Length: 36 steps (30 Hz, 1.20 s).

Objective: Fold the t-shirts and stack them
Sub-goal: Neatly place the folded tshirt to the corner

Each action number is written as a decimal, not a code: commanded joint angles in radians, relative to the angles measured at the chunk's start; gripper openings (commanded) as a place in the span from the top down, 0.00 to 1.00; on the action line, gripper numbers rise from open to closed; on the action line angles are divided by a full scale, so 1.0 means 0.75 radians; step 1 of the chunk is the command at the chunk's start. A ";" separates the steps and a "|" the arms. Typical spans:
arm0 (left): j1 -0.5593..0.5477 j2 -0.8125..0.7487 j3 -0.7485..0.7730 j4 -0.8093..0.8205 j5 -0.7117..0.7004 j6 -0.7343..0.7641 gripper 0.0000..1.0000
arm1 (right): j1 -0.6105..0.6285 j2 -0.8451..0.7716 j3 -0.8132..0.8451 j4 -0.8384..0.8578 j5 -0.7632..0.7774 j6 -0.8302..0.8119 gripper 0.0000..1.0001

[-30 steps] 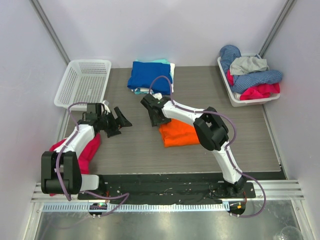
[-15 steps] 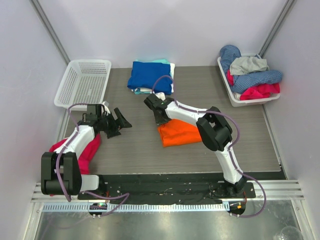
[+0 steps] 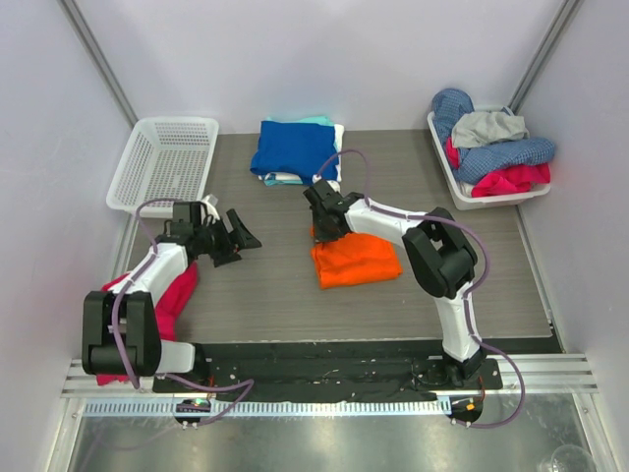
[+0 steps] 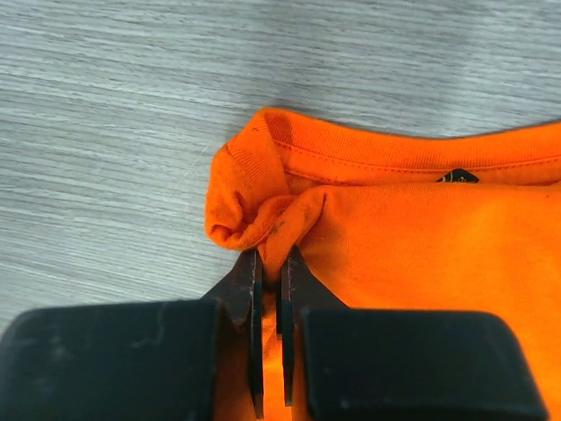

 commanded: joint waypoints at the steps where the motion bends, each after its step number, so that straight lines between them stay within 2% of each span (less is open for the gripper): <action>1: -0.073 0.032 0.090 0.099 0.028 0.004 0.19 | 0.000 -0.078 0.033 0.031 -0.086 0.036 0.99; 12: -0.455 0.151 0.129 0.251 -0.130 -0.119 0.19 | -0.026 -0.129 0.121 -0.012 -0.111 0.050 0.99; 15: -0.511 0.173 0.095 0.302 -0.158 -0.143 0.19 | -0.035 -0.139 0.135 -0.027 -0.111 0.048 0.99; 21: -0.562 0.222 0.043 0.369 -0.189 -0.180 0.19 | -0.047 -0.154 0.139 -0.033 -0.125 0.052 0.99; 25: -0.580 0.284 0.029 0.488 -0.199 -0.205 0.19 | -0.055 -0.166 0.137 -0.033 -0.135 0.054 0.99; 36: -0.601 0.470 0.197 0.511 -0.173 -0.152 0.20 | -0.065 -0.160 0.129 -0.039 -0.160 0.052 0.99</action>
